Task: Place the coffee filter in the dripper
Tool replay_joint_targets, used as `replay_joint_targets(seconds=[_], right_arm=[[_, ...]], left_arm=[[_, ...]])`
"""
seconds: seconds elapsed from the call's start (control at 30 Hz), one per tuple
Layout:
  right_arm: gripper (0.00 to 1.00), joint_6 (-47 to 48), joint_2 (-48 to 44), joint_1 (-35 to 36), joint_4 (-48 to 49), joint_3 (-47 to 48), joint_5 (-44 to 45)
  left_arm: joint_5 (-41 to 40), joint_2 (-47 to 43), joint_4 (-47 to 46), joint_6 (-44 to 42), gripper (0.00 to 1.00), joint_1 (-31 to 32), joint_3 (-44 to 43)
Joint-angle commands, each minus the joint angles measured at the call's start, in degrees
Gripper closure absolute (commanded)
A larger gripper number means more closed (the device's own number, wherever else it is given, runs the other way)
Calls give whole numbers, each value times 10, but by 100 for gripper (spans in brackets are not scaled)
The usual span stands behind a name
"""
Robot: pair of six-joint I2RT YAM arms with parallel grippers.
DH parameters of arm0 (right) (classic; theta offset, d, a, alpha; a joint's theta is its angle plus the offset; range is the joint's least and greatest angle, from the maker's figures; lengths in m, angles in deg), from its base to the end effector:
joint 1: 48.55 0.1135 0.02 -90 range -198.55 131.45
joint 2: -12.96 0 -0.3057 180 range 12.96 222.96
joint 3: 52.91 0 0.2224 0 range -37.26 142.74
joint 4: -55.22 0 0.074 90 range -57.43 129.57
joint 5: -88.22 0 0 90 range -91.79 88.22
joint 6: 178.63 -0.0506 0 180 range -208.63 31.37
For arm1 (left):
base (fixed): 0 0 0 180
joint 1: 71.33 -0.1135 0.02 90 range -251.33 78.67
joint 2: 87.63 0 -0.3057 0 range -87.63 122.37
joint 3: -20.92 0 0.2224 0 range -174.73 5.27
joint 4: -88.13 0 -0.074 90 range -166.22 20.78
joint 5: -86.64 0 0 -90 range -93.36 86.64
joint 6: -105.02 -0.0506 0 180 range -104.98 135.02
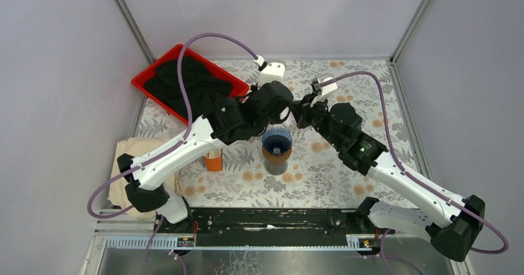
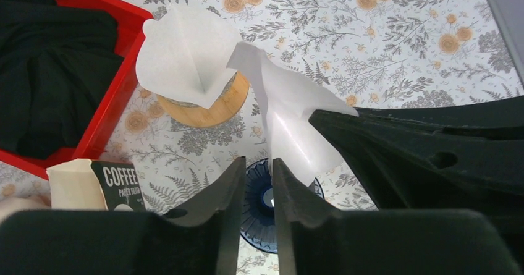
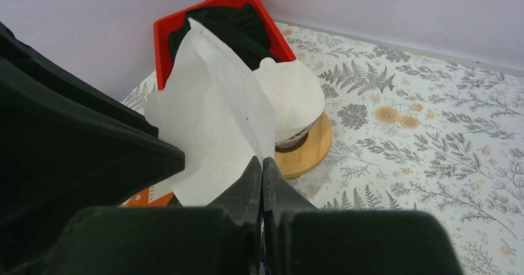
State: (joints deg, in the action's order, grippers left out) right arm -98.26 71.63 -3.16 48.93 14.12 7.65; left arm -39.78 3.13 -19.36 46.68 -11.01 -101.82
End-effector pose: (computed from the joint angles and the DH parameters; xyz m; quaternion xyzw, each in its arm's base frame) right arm 0.1498 0.1401 0.4114 -0.1561 0.6766 0.2807 0.6626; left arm 0.1746 -0.2457 0.4624 0.0869 0.8683 -0.0887 0.4803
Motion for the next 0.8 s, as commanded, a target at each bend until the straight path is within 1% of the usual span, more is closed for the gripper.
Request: replay_joint_targets(seconds=[0.0, 0.2, 0.33, 0.4, 0.5, 0.63, 0.77], right_arm=[[100, -33, 2, 5, -78, 68, 0], [100, -79, 48, 10, -211, 164, 15], [100, -100, 83, 23, -301, 235, 40], [100, -109, 104, 31, -349, 264, 51], [100, -120, 127, 42, -390, 297, 63], [100, -130, 145, 54, -419, 321, 81], [100, -133, 159, 61, -440, 339, 90]], left_arm=[[-9, -31, -40, 9, 67, -3, 16], [3, -61, -73, 12, 45, -8, 49], [25, -92, -112, 17, 34, -13, 83], [35, -105, -128, 21, 32, -20, 97], [48, -110, -142, 26, 30, -28, 110], [57, -101, -147, 30, 27, -33, 113], [72, -95, -155, 33, 25, -39, 118]])
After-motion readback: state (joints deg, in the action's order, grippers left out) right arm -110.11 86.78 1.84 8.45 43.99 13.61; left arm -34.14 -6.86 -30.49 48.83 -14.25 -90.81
